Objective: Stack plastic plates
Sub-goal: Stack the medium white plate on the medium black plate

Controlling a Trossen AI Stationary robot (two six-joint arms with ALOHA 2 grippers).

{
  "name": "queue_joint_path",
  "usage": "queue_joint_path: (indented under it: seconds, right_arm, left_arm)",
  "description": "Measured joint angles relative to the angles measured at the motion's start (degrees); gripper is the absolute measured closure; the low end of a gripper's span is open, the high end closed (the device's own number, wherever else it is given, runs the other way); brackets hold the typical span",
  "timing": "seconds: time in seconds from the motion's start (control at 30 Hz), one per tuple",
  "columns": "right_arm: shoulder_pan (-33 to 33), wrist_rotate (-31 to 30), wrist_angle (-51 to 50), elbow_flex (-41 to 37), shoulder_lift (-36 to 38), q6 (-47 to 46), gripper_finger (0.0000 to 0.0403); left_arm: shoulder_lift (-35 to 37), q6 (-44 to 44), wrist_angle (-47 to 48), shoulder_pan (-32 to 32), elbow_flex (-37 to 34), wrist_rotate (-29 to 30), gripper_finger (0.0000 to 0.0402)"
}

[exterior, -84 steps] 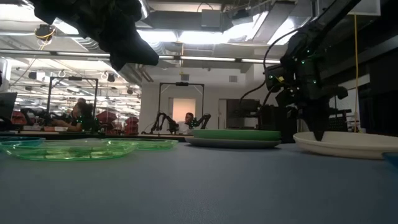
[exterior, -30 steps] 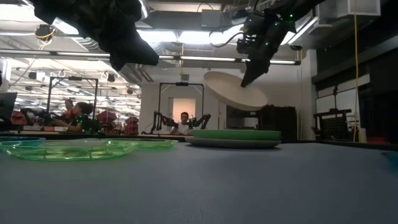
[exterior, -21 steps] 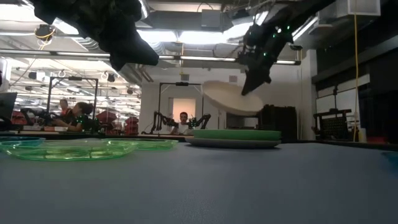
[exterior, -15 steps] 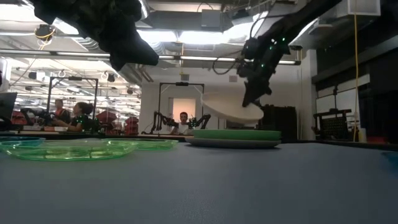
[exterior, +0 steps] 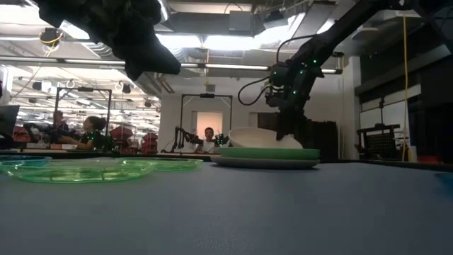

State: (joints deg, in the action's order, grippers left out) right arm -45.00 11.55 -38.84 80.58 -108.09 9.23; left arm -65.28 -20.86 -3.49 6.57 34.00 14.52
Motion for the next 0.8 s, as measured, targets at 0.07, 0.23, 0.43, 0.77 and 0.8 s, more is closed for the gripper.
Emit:
queue_joint_path:
  seconds: [0.07, 0.23, 0.43, 0.77, 0.8]
  right_arm:
    - [-0.1, -1.1, 0.1, 0.0, 0.0, 0.0, 0.0403]
    - [-0.1, -1.4, -0.3, 0.0, 0.0, 0.0, 0.0403]
    - [0.0, -1.4, -0.3, 0.0, 0.0, 0.0, 0.0403]
    - [0.0, -1.4, -0.4, 0.0, 0.0, 0.0, 0.0403]
    - [0.0, -1.4, -0.4, 0.0, 0.0, 0.0, 0.0403]
  left_arm:
    - [0.0, 0.0, 0.0, 0.0, 0.0, 0.0, 0.0343]
    - [0.0, 0.0, 0.0, 0.0, 0.0, 0.0, 0.0343]
    - [0.0, 0.0, 0.0, 0.0, 0.0, 0.0, 0.0343]
    - [0.0, 0.0, 0.0, 0.0, 0.0, 0.0, 0.0343]
    - [0.0, 0.0, 0.0, 0.0, 0.0, 0.0, 0.0343]
